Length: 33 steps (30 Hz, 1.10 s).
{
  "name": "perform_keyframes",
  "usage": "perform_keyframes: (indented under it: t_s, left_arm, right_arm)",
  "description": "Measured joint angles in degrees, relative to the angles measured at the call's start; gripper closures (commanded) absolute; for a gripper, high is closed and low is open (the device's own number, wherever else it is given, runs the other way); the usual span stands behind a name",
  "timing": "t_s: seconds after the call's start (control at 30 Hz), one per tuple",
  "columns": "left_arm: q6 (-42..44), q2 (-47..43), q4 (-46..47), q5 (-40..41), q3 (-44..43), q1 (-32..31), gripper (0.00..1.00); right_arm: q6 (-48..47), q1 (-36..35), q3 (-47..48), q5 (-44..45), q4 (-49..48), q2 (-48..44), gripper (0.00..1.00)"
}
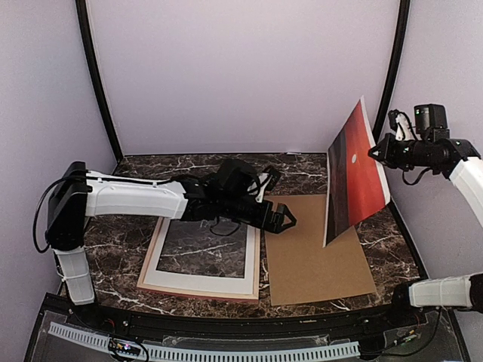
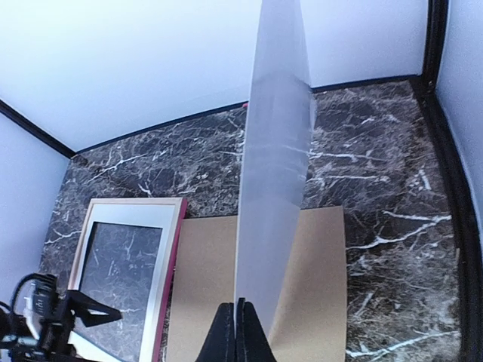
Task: Put the photo into the frame
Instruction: Turn over the photo.
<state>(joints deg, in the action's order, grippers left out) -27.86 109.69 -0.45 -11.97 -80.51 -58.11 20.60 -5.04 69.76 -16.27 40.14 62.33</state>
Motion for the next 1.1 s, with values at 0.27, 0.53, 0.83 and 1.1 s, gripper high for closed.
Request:
perform_keyframes:
  t_s: [0.27,0.53,0.83,1.1]
  left_arm:
    - [-1.62,-12.76,1.38,-0.76,6.6,5.27,0.01]
    - [-7.82,-17.97,4.0,-1.57,14.8,9.64,0.04]
    - [-17.4,-21.38,10.27,-4.57,26.45,15.54,0.05]
    - [-24.09,-23.12,16.76,-5.73,34.75,19.15,0.04]
  right_arm:
    - [0.35,-20.02,16.06,25.27,11.58,5.03,1.0]
    - [4.39,-40.15,17.59,39.65,14.93,22.16,1.0]
    - [6.49,-50.58,15.54,35.15,7.58,35.36,1.0]
    - [8.0,-52.74,14.4,28.63,-1.57,42.75,1.0]
